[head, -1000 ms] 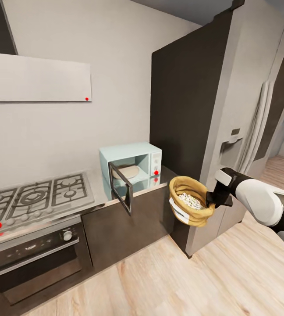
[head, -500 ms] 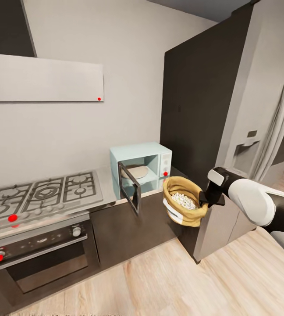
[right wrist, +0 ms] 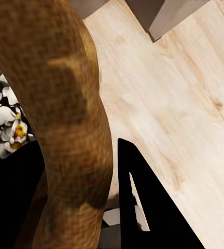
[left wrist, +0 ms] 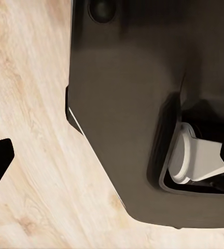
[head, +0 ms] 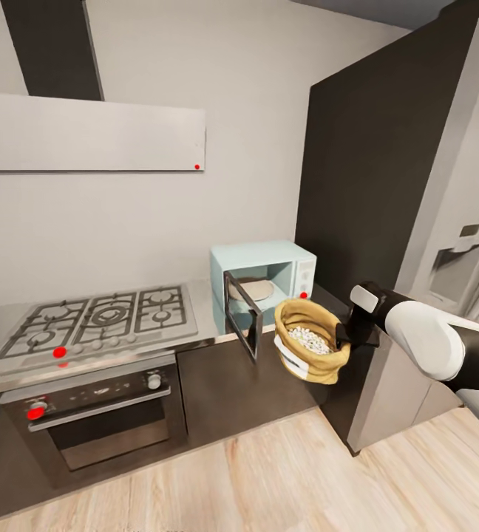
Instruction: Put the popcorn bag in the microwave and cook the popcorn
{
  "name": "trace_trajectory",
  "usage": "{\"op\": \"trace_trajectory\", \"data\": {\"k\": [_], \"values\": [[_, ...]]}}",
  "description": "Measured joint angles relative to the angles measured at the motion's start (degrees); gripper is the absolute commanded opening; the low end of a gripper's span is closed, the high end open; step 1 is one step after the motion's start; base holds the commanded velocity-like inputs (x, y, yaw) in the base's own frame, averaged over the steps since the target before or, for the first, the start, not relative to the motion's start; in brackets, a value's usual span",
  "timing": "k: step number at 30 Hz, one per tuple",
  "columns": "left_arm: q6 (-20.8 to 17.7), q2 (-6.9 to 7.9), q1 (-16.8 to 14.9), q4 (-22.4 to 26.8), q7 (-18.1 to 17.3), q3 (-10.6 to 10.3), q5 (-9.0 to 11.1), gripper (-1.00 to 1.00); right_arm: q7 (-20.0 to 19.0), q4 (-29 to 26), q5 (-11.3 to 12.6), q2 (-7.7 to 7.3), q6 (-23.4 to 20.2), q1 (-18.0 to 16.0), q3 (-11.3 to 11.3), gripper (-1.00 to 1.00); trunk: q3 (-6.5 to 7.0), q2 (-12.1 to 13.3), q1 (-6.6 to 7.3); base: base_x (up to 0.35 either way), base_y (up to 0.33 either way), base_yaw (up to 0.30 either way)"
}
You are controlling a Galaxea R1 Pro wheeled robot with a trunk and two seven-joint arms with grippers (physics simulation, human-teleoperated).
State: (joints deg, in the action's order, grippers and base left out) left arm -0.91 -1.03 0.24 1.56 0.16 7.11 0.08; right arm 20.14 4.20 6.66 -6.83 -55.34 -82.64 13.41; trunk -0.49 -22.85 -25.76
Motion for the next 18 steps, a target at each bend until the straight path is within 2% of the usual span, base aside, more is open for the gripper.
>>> {"op": "trace_trajectory", "data": {"k": [5, 18], "values": [[0.02, -0.08, 0.0, 0.0, 0.0, -0.01, 0.0, 1.0, 0.0, 0.01, 0.04, 0.0, -0.04, -0.01, 0.03, -1.0, 0.0, -0.01, 0.02, 0.151, -0.183, 0.165], [0.03, -0.09, 0.0, 0.0, 0.0, -0.03, 0.0, 1.0, -0.09, 0.01, 0.01, 0.0, -0.06, -0.01, 0.0, -1.0, 0.0, -0.01, 0.02, 0.204, -0.281, 0.007]]}}
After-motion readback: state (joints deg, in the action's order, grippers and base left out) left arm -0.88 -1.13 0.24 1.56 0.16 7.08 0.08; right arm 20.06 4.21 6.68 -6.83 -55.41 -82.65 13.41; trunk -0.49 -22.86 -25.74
